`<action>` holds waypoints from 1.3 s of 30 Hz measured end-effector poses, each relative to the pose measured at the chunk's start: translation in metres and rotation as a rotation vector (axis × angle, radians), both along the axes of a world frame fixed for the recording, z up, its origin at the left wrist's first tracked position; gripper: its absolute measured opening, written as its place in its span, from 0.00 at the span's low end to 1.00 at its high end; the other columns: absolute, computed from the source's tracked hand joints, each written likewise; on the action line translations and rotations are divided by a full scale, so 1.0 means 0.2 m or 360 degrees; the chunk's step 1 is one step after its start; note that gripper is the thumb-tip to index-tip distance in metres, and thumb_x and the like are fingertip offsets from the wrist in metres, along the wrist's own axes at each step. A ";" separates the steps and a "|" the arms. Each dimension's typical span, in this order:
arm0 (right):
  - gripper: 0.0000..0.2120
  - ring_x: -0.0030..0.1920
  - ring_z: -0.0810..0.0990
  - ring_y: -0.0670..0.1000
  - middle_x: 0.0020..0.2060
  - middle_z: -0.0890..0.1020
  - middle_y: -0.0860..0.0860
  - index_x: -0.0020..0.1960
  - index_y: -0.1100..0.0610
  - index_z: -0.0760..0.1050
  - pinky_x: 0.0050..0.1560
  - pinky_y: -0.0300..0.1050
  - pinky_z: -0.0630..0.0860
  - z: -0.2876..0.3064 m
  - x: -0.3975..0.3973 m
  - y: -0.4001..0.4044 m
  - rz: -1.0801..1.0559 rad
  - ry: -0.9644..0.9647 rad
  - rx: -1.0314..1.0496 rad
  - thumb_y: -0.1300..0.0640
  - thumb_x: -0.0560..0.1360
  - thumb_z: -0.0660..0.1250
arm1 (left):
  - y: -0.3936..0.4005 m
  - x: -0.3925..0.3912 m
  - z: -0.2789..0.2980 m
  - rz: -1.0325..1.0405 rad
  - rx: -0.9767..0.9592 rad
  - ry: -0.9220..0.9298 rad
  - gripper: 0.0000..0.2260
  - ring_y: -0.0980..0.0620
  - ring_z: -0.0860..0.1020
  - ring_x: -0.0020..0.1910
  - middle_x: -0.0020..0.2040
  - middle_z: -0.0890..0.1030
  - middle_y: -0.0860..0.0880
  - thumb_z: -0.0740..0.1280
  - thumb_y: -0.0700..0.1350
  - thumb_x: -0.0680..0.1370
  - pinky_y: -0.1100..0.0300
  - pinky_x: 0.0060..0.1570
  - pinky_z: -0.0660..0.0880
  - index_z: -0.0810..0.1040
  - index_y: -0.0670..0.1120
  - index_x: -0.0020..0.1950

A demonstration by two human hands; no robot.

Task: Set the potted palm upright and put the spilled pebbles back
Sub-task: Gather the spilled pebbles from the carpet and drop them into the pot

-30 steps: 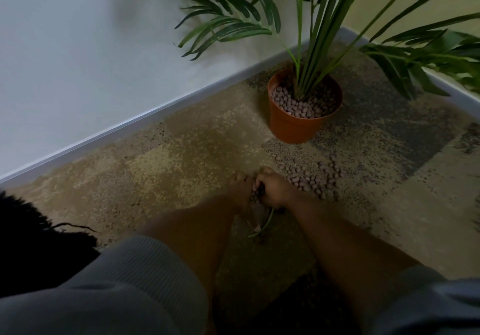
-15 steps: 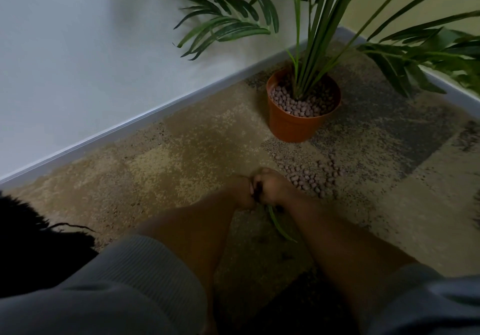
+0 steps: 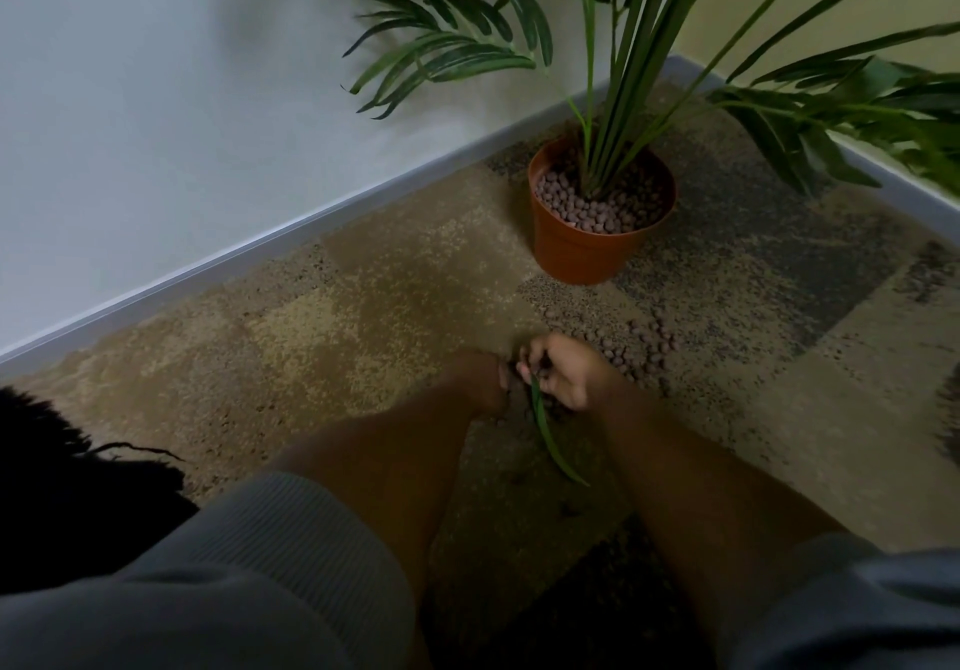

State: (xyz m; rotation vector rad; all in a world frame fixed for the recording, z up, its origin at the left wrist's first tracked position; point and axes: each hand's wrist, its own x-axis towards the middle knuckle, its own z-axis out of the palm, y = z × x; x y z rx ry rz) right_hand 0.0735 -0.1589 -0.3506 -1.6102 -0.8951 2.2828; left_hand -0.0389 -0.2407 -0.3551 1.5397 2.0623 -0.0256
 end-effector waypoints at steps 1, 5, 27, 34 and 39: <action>0.09 0.37 0.70 0.49 0.39 0.69 0.54 0.41 0.58 0.67 0.27 0.36 0.76 0.00 0.00 0.00 -0.0006 0.0021 -0.0028 0.70 0.74 0.58 | 0.00 -0.01 -0.01 -0.0025 0.0017 0.0006 0.12 0.47 0.78 0.59 0.57 0.81 0.47 0.68 0.47 0.74 0.57 0.59 0.73 0.81 0.47 0.55; 0.06 0.33 0.70 0.46 0.34 0.71 0.51 0.42 0.58 0.71 0.26 0.33 0.72 0.02 0.01 0.01 0.0025 0.0050 0.0003 0.64 0.77 0.65 | 0.01 0.00 -0.03 -0.0014 -0.0037 -0.0023 0.12 0.46 0.78 0.57 0.56 0.81 0.46 0.66 0.47 0.74 0.55 0.60 0.74 0.81 0.46 0.55; 0.15 0.60 0.78 0.57 0.53 0.78 0.61 0.49 0.65 0.72 0.63 0.52 0.76 0.38 -0.09 0.15 -0.0978 0.0573 -0.0213 0.56 0.83 0.52 | 0.35 -0.08 0.27 0.2408 0.0420 -0.2620 0.12 0.55 0.75 0.36 0.38 0.74 0.48 0.56 0.43 0.82 0.68 0.26 0.76 0.73 0.42 0.41; 0.12 0.63 0.76 0.59 0.55 0.76 0.63 0.49 0.66 0.71 0.65 0.53 0.75 0.62 -0.10 0.32 -0.1174 0.0863 -0.0050 0.61 0.81 0.51 | 0.59 0.00 0.61 0.2123 0.0726 -0.2897 0.17 0.52 0.74 0.66 0.67 0.75 0.45 0.54 0.44 0.84 0.64 0.56 0.75 0.71 0.41 0.69; 0.21 0.67 0.73 0.61 0.67 0.73 0.63 0.67 0.67 0.69 0.69 0.58 0.70 0.64 -0.10 0.46 -0.1214 0.0885 0.0031 0.58 0.81 0.47 | 0.72 0.00 0.73 0.1743 0.0698 -0.2797 0.17 0.46 0.77 0.48 0.62 0.75 0.41 0.50 0.42 0.84 0.49 0.69 0.69 0.69 0.37 0.69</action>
